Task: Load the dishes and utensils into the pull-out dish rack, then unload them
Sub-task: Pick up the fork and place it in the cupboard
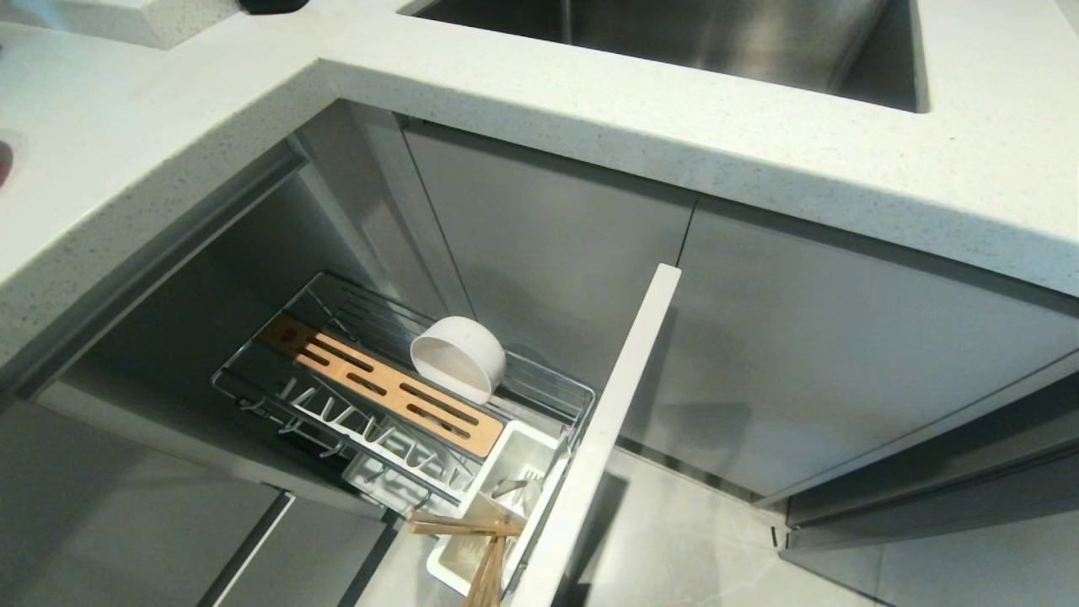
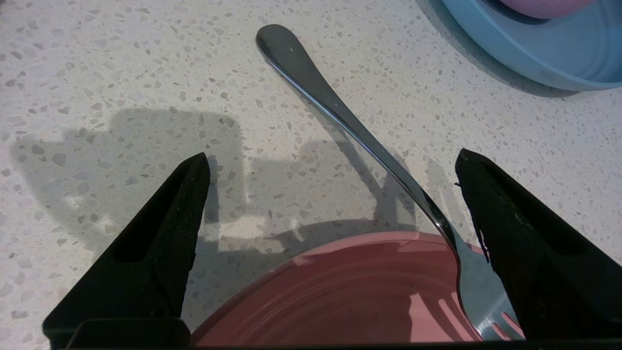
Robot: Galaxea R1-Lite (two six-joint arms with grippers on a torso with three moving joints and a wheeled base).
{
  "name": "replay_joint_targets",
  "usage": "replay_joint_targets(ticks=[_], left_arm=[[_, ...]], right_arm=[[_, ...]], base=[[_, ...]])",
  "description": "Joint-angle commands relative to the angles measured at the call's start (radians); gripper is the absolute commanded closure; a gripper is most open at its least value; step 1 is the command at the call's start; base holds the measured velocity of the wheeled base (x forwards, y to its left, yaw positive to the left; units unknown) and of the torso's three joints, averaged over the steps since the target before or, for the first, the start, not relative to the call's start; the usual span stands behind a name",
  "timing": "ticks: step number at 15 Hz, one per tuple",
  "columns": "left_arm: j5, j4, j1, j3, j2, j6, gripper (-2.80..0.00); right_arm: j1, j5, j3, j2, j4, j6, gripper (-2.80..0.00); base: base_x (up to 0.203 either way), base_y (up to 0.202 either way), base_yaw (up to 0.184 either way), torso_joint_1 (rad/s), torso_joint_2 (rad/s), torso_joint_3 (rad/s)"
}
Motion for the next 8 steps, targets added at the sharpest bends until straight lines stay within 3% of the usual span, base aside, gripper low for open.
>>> replay_joint_targets(ticks=[1, 4, 5, 8], left_arm=[[0.002, 0.002, 0.001, 0.000, -0.001, -0.005, -2.80], [0.004, 0.007, 0.001, 0.000, -0.001, -0.005, -2.80], [0.005, 0.007, 0.001, 0.000, -0.003, -0.005, 0.00], [0.004, 0.007, 0.001, 0.000, -0.006, -0.005, 0.00]], right_arm=[[0.000, 0.000, 0.002, 0.000, -0.001, 0.000, 0.00], [0.000, 0.000, 0.002, 0.000, 0.000, 0.000, 0.00], [0.000, 0.000, 0.002, 0.000, -0.001, 0.000, 0.00], [0.000, 0.000, 0.002, 0.000, 0.000, 0.000, 0.00]], base=[[0.000, 0.000, 0.000, 0.000, 0.00, 0.000], [0.000, 0.000, 0.000, 0.000, 0.00, 0.000], [0.000, 0.000, 0.000, 0.000, 0.00, 0.000], [0.000, 0.000, 0.000, 0.000, 0.00, 0.000]])
